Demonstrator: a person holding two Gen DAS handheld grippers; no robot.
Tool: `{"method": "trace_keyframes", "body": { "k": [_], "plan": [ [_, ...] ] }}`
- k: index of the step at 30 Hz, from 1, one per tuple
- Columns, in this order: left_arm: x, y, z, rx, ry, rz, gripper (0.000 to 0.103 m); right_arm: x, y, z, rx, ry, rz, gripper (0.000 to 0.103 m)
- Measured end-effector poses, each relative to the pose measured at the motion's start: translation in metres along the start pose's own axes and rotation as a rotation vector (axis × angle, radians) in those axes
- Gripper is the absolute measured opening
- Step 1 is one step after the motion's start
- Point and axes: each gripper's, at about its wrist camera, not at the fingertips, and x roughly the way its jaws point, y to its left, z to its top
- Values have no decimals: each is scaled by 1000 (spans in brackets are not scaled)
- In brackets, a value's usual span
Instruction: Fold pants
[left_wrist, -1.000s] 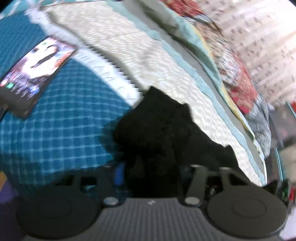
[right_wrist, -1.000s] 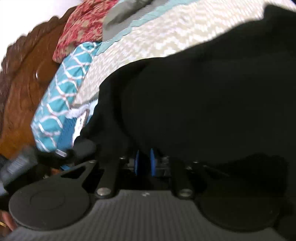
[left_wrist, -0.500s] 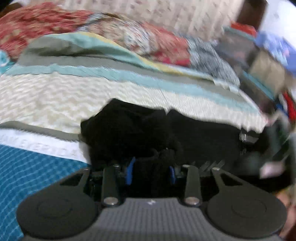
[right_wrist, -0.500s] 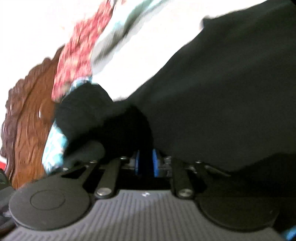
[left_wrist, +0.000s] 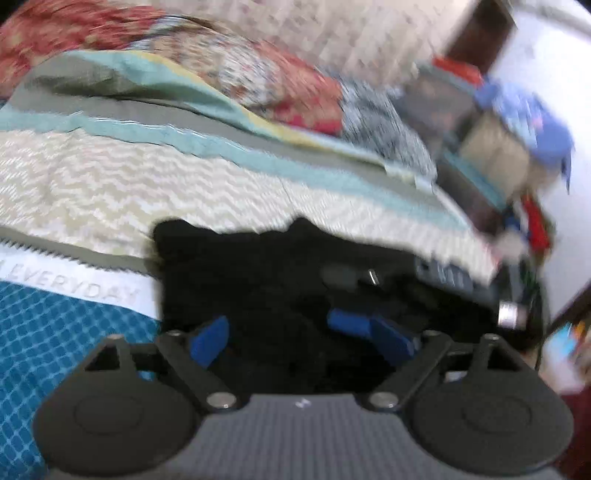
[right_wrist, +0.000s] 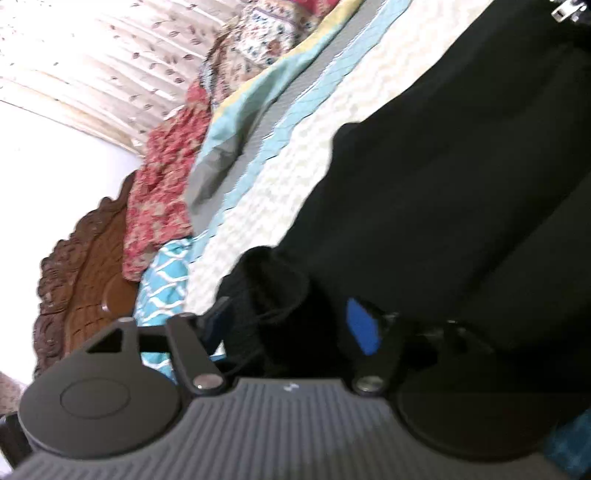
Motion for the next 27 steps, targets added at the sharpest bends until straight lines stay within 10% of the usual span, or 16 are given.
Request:
{"method": "trace_keyframes", "body": {
  "k": [6, 11, 14, 18, 27],
  "plan": [
    [10, 68, 17, -317, 32, 98, 84, 9, 21, -2, -117, 79, 4, 84],
    [45, 77, 15, -368, 114, 154, 70, 23, 45, -15, -296, 132, -66, 85],
    [59, 65, 12, -326, 146, 165, 68, 36, 51, -18, -402, 148, -137, 61],
    [57, 42, 13, -269, 138, 177, 79, 26, 54, -13, -441, 84, -149, 32],
    [64, 15, 31, -225, 105, 125, 90, -41, 54, -10, -664, -234, -281, 28]
  ]
}}
